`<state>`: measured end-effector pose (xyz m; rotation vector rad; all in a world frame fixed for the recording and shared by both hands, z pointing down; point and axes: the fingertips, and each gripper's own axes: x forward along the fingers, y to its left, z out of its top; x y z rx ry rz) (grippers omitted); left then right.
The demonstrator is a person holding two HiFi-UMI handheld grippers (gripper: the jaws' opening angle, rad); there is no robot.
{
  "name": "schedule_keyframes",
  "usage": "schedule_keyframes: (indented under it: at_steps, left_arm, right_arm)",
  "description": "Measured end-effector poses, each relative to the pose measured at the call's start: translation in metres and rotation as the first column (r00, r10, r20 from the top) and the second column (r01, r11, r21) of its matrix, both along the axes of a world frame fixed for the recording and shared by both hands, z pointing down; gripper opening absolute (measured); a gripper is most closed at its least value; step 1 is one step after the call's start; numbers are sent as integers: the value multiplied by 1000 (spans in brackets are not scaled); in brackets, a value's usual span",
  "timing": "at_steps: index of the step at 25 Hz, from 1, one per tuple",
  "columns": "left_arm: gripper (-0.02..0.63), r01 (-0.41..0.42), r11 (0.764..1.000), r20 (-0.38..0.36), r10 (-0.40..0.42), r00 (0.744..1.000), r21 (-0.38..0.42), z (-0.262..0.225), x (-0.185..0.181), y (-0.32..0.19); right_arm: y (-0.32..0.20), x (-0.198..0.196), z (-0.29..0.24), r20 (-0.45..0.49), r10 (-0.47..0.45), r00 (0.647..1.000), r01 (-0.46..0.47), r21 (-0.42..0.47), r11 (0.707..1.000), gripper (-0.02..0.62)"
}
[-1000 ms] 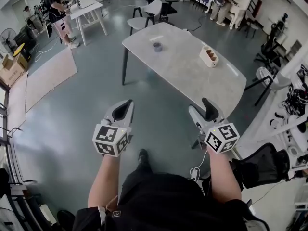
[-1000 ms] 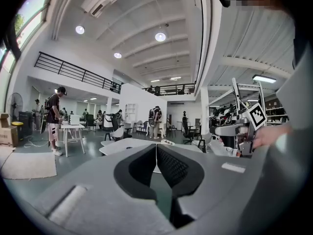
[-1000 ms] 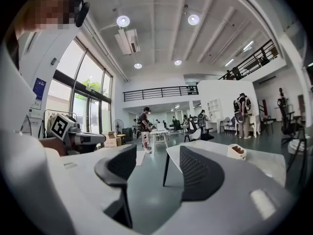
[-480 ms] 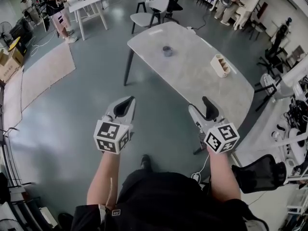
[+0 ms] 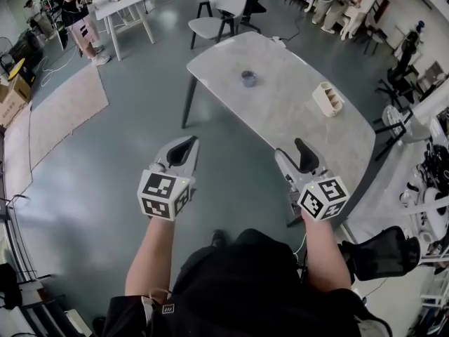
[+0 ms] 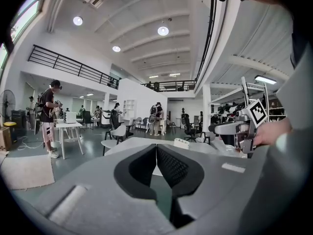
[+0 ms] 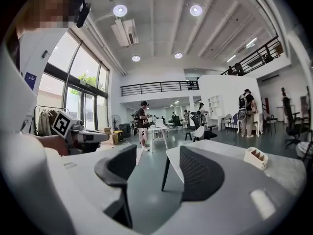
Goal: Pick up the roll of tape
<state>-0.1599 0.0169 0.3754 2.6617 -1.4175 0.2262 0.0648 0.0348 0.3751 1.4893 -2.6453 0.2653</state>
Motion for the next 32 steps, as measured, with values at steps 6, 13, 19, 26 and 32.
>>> schedule_keyframes:
  at_steps: [6,13,19,26,32]
  left_arm:
    - [11,-5,1000,0,5,1000,-18,8,0,-28]
    - [11,-3,999,28,4,1000,-49,27,36,-99]
    - [11,23,998,59,-20,998,-60,37,68,-207]
    - [11,32,996,51,-28,998,-88,38,112,-324]
    - [11,35,993,41,-31,999,-111,51,107,-386]
  right_arm:
    - [-30,-3,8,24,-1,1000,2,-20,1000,268]
    - [-106,20,32,46,-36,998,38,-41,998,268]
    - [-218,56,62,78,-58,995,64,-83,994,268]
    - [-338,89,77,84,-100,991,110,-130,985,268]
    - [-399,80,86,56,-118,991,126,-161,979,268]
